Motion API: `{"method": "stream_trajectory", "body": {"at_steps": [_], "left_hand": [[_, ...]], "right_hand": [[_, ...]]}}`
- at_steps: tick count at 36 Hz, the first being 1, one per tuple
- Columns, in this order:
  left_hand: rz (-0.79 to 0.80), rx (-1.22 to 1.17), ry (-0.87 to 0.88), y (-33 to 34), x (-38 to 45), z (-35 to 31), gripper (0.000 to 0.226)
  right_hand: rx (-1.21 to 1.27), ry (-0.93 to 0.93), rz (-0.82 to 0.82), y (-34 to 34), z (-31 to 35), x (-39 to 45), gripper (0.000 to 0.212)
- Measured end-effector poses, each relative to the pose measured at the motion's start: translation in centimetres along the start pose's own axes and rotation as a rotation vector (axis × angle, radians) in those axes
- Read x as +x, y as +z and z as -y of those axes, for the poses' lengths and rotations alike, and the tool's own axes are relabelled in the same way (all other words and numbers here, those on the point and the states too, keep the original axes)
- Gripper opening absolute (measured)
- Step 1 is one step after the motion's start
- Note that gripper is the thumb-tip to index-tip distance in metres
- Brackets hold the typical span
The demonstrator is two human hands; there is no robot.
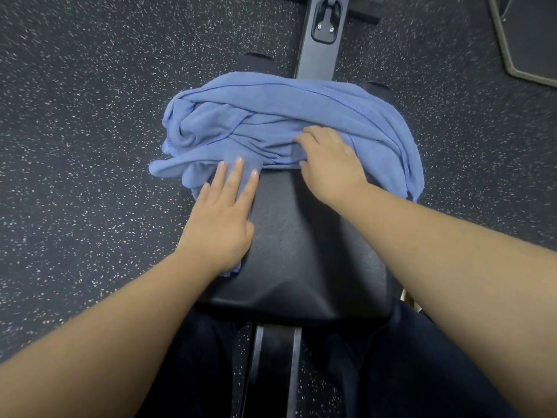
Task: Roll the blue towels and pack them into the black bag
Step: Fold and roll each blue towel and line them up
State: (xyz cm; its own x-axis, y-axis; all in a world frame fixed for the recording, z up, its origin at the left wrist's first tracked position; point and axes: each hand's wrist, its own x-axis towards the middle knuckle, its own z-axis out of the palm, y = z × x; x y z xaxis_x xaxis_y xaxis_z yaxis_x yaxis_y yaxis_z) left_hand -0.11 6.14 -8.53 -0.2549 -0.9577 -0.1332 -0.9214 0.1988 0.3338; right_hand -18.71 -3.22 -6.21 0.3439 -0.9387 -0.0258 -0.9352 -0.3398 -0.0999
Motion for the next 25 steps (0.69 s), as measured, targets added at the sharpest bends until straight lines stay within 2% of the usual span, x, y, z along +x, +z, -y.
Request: {"method": "stream_trajectory", "body": {"at_steps": [4, 8, 12, 18, 22, 25], "left_hand": [[0.022, 0.038, -0.01, 0.1, -0.1, 0.0, 0.072], [0.056, 0.038, -0.021, -0.1, -0.2, -0.1, 0.076], [0.009, -0.051, -0.027, -0.8, 0.1, -0.4, 0.08], [-0.14, -0.141, 0.026, -1.9, 1.2, -0.2, 0.056], [-0.171, -0.214, -0.053, -2.9, 2.8, 0.0, 0.052], [-0.212, -0.282, -0.069, -3.4, 4.4, 0.5, 0.047]], "right_hand": [[-0.004, -0.001, -0.025, 0.5, -0.5, -0.1, 0.028], [0.065, 0.007, -0.118, 1.0, -0.2, -0.5, 0.021], [0.049, -0.025, -0.156, 1.2, -0.1, -0.5, 0.035], [-0.049, 0.006, -0.095, 1.2, -0.4, 0.2, 0.046], [-0.038, 0.022, -0.086, 1.2, -0.1, 0.2, 0.054], [-0.002, 0.0, -0.097, 1.3, -0.1, 0.0, 0.052]]}}
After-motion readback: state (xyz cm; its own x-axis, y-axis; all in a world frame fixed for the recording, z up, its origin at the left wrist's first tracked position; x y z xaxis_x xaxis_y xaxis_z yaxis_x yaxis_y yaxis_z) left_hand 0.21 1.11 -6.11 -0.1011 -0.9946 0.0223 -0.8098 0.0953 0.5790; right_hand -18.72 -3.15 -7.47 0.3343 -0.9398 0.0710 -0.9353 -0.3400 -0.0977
